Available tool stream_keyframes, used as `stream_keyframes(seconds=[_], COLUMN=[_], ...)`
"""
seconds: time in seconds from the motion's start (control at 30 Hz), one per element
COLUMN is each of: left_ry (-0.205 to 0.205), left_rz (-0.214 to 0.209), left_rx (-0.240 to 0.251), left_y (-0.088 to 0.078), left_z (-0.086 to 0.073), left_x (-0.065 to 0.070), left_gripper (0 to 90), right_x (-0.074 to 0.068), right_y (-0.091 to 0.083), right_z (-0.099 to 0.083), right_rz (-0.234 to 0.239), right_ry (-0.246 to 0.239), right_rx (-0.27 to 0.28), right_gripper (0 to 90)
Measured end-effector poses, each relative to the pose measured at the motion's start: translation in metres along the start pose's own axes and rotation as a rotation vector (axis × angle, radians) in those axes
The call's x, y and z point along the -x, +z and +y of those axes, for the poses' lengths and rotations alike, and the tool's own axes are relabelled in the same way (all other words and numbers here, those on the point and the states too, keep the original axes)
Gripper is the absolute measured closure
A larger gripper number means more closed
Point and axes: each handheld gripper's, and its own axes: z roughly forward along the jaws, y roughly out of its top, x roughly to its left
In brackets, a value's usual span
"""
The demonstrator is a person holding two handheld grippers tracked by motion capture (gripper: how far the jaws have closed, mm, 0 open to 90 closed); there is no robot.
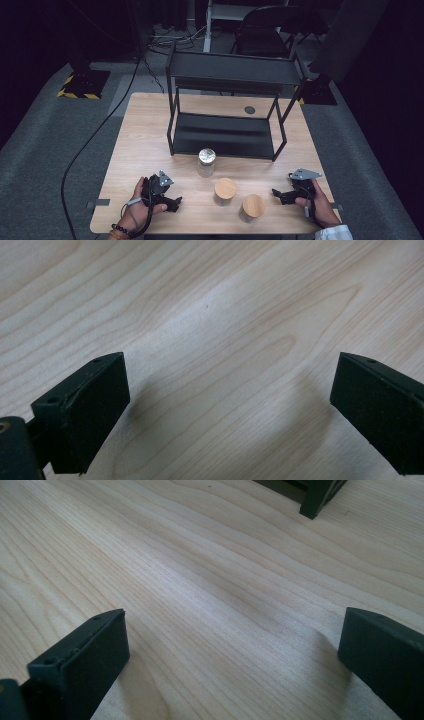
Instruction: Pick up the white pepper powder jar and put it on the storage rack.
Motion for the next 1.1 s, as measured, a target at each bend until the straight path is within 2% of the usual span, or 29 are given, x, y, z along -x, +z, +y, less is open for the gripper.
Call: stream_keyframes(seconds=[0.43,0.67,0.8,1.1], left_ry=[0.025,0.03,0.031,0.04], left_rz=[-0.01,-0.021,-0.026,-0.032], left_rx=[0.046,0.056,0.083,0.107], left_y=[-0.009,-0.008,-0.008,-0.006], left_z=[0.018,0.03,0.039,0.055], left_x=[0.008,0.013,0.015,0.017], left_gripper=[2.1,2.2,2.2,2.3], right_x=[0.0,0.0,0.0,0.0], right_y=[0.0,0.0,0.0,0.0], right_z=[0.0,0.0,0.0,0.0], right_rz=[0.0,-0.006,-0.007,-0.006], right_ry=[0.0,0.006,0.006,0.006], right_rx=[0.0,0.0,0.0,0.0], right_gripper=[0.0,0.0,0.0,0.0])
